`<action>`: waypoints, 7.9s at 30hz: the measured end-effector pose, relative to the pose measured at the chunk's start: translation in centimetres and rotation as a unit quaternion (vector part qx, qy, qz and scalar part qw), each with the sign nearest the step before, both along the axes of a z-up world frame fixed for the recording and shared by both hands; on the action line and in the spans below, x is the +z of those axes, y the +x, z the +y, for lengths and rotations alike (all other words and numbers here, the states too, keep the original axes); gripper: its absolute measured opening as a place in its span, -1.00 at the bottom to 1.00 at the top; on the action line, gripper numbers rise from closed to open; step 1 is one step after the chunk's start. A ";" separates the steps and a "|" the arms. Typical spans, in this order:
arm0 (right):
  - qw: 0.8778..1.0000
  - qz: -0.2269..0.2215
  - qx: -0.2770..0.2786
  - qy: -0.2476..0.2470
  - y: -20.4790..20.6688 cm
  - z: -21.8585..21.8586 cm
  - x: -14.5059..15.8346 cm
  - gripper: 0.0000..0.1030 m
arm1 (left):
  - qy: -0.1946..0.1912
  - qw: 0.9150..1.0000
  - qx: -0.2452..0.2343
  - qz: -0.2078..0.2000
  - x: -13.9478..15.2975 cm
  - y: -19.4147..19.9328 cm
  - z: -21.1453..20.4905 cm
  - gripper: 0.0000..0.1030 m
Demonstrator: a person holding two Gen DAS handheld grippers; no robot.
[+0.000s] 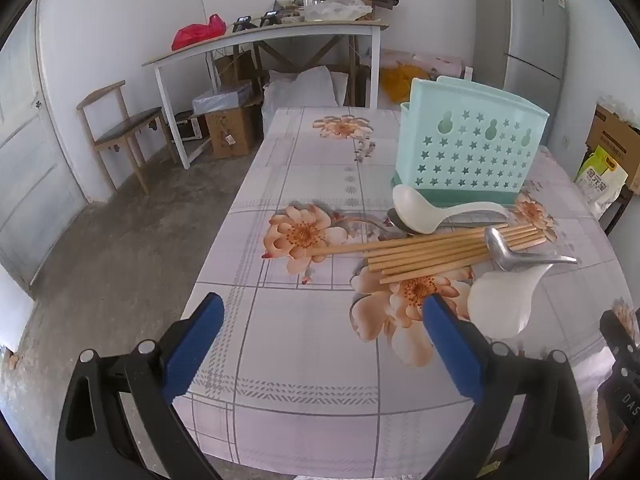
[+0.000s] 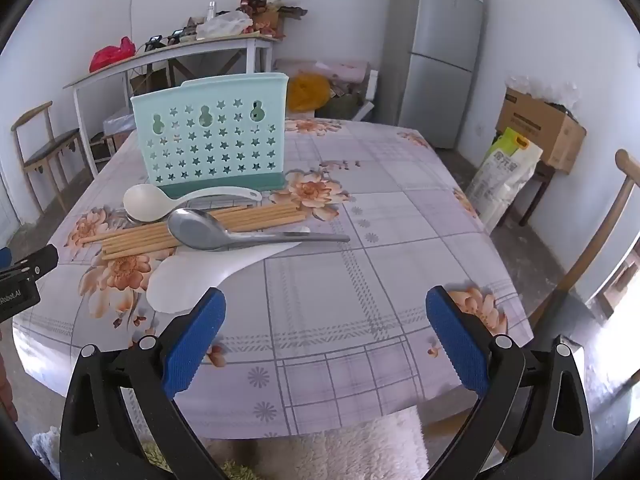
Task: Organize utensils
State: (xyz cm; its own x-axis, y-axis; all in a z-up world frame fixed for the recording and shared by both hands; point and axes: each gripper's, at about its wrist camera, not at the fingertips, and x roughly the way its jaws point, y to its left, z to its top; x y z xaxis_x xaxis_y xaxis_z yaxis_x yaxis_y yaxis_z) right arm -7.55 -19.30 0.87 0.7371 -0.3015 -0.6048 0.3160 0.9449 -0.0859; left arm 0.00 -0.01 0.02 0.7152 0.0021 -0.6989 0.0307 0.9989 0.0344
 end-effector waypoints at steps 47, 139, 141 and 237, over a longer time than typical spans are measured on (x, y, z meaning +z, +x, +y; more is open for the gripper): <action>1.000 0.005 0.000 0.008 0.3 -0.1 0.3 0.87 | 0.001 1.000 0.011 0.018 -0.5 0.3 0.3 0.89; 0.996 0.060 0.028 0.067 4.3 -4.5 -5.1 0.87 | 0.121 0.910 -0.396 -0.007 -4.8 -0.5 -12.3 0.19; 0.996 0.060 0.028 0.067 4.3 -4.5 -5.1 0.87 | 0.110 0.908 -0.403 -0.002 -4.8 0.3 -12.4 0.19; 0.995 0.061 0.022 0.074 4.2 -4.7 -5.2 0.87 | -0.053 0.945 -0.321 -0.033 -3.7 3.2 -8.1 -0.89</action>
